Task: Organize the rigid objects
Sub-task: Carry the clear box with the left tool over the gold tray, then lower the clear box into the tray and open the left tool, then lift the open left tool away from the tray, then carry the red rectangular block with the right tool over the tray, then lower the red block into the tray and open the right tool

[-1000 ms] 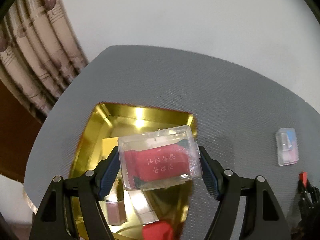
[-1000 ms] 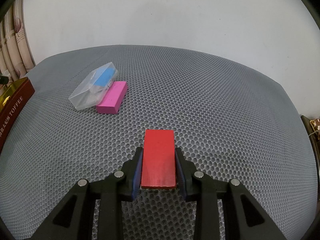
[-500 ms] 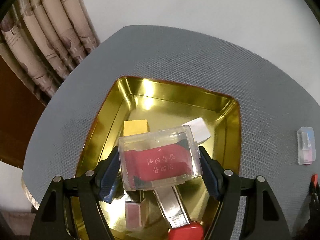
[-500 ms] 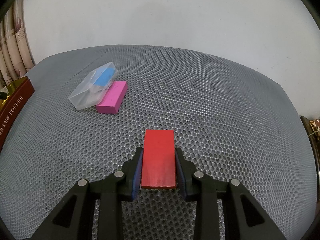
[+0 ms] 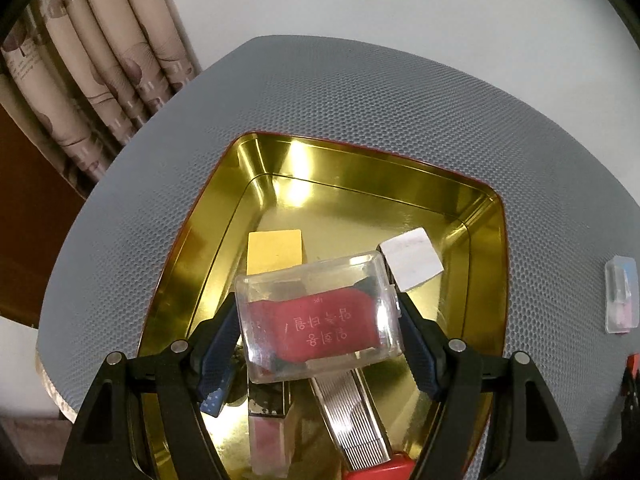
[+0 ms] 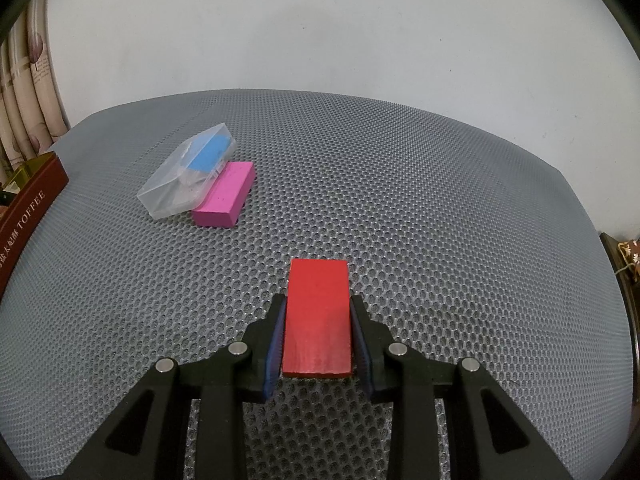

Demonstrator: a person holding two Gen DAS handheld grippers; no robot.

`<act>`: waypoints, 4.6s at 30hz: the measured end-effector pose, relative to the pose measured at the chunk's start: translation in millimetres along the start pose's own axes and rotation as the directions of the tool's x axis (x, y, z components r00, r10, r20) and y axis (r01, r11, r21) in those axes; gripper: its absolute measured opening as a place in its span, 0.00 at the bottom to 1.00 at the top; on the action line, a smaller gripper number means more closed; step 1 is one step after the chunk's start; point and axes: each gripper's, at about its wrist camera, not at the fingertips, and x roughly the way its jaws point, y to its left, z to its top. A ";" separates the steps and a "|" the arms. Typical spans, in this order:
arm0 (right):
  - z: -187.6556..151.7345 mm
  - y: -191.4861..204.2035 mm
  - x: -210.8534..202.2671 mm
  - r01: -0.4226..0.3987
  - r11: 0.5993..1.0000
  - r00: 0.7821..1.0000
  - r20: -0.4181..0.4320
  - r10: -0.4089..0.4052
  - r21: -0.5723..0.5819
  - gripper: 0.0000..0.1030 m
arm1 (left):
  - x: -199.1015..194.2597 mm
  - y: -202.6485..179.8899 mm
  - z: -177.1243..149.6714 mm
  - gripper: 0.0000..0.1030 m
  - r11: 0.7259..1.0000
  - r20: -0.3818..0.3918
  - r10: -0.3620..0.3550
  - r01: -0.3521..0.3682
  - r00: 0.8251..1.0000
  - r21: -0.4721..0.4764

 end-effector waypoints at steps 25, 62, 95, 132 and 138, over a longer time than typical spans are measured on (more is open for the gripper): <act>-0.4 5.1 -3.9 0.007 1.000 1.000 0.000 -0.007 -0.002 0.31 | -11.4 2.0 -4.4 0.69 0.999 0.021 -0.049 0.049 0.999 0.016; -0.7 5.6 -18.4 0.010 1.000 1.000 0.000 -0.010 0.002 0.30 | -89.3 17.7 -91.8 0.78 0.999 0.258 0.035 -0.033 0.966 -0.010; 20.7 100.1 -94.6 -0.167 0.965 0.984 0.022 0.174 -0.200 0.29 | -87.1 50.4 -94.4 0.83 0.989 0.271 0.111 -0.079 0.956 -0.127; 72.3 362.2 -69.0 -0.428 0.815 0.903 -0.158 0.399 -0.390 0.29 | -75.5 139.1 -96.9 0.83 0.845 0.153 0.306 -0.194 0.940 -0.499; 73.0 359.8 -70.2 -0.421 0.829 0.907 -0.149 0.394 -0.368 0.33 | -74.4 134.8 -95.7 0.83 0.850 0.154 0.312 -0.203 0.938 -0.486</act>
